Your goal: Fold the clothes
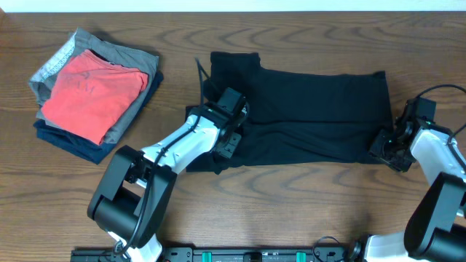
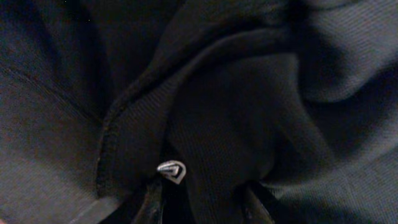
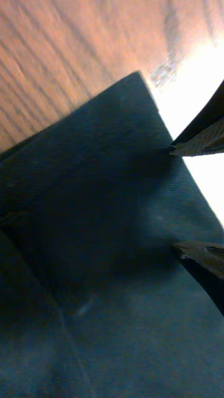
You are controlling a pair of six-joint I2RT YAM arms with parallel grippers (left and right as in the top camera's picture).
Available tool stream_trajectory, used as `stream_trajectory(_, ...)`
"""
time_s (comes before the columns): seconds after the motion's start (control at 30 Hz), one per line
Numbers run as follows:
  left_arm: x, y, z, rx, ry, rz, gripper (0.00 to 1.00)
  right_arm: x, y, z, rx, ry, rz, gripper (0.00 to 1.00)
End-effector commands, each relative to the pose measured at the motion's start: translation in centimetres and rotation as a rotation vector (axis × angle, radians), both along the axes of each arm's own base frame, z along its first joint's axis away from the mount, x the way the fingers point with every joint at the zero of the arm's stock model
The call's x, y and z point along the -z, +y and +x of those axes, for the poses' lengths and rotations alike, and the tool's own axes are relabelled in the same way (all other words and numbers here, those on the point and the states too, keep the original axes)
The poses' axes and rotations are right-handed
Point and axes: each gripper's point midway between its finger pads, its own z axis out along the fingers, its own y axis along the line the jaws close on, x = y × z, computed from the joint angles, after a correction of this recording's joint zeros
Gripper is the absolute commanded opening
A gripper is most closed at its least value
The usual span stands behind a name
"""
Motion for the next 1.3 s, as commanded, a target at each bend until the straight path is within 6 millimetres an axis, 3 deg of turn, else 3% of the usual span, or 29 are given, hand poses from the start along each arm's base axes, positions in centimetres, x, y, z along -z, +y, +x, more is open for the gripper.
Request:
stream_trajectory(0.0, 1.3, 1.5, 0.2, -0.051, 0.008, 0.012, 0.4, 1.1, -0.8, -0.7, -0.004, 0.046, -0.037, 0.44)
stream_trajectory(0.27, 2.9, 3.4, -1.2, -0.085, 0.076, 0.049, 0.41, 1.5, -2.4, -2.0, 0.032, 0.095, -0.09, 0.45)
stream_trajectory(0.6, 2.6, 6.4, -7.1, -0.168, 0.309, 0.178, 0.36, 2.6, -4.2, -6.5, 0.148, 0.227, -0.199, 0.45)
stream_trajectory(0.77, 2.2, 7.2, -8.8, -0.172, 0.376, 0.218, 0.36, 2.6, -5.0, -7.6, 0.223, 0.241, -0.181, 0.45)
stream_trajectory(0.97, 0.8, 6.8, -8.1, -0.172, 0.33, 0.19, 0.36, 2.5, -3.0, -5.4, 0.141, 0.166, -0.039, 0.46)
stream_trajectory(1.17, -3.4, 5.4, -5.2, -0.173, 0.164, 0.088, 0.36, -0.9, -2.8, -5.2, 0.139, 0.182, -0.019, 0.47)
stream_trajectory(1.27, -5.5, 4.7, -3.8, -0.172, 0.065, 0.027, 0.61, -2.8, -3.2, -4.8, 0.158, 0.166, -0.034, 0.47)
